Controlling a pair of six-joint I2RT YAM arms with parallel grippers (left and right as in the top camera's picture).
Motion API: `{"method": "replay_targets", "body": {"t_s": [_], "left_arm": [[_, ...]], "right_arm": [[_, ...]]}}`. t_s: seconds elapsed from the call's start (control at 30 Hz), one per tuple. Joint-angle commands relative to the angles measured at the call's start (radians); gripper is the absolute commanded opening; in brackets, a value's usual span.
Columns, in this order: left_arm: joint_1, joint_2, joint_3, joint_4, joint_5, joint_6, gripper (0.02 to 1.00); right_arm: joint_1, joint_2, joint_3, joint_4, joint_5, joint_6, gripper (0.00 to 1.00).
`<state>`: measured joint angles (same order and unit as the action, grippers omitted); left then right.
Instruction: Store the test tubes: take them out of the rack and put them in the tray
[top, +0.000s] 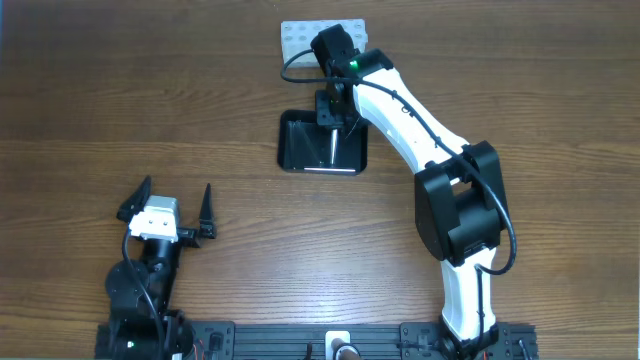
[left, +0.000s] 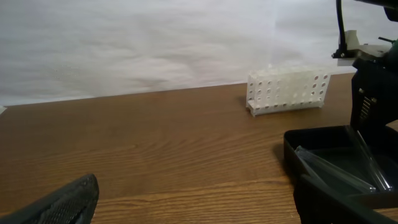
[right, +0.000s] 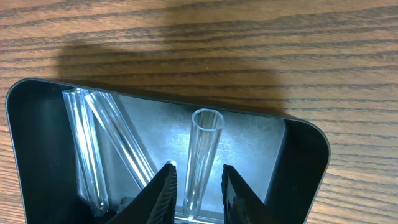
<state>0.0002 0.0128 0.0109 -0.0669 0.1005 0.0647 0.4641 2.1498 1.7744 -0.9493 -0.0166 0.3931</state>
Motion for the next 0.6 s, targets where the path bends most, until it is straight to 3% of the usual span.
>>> {"method": "replay_targets", "body": {"t_s": [0.03, 0.37, 0.4, 0.47, 0.6], "left_arm": [[-0.004, -0.008, -0.005, -0.002, 0.000, 0.010, 1.000], [-0.004, -0.008, -0.005, -0.002, 0.000, 0.010, 1.000], [-0.004, -0.008, -0.005, -0.002, 0.000, 0.010, 1.000], [-0.004, -0.008, -0.005, -0.002, 0.000, 0.010, 0.996], [-0.004, -0.008, -0.005, -0.002, 0.000, 0.010, 1.000]], "right_arm": [[0.002, 0.000, -0.002, 0.015, 0.018, -0.011, 0.255], [-0.004, -0.071, -0.002, 0.018, 0.071, -0.028, 0.272], [-0.005, -0.071, -0.002, 0.020, 0.085, -0.028, 0.316], [-0.008, -0.080, -0.002, 0.048, 0.132, -0.029, 0.507], [-0.009, -0.120, -0.003, 0.138, 0.197, -0.138, 0.632]]}}
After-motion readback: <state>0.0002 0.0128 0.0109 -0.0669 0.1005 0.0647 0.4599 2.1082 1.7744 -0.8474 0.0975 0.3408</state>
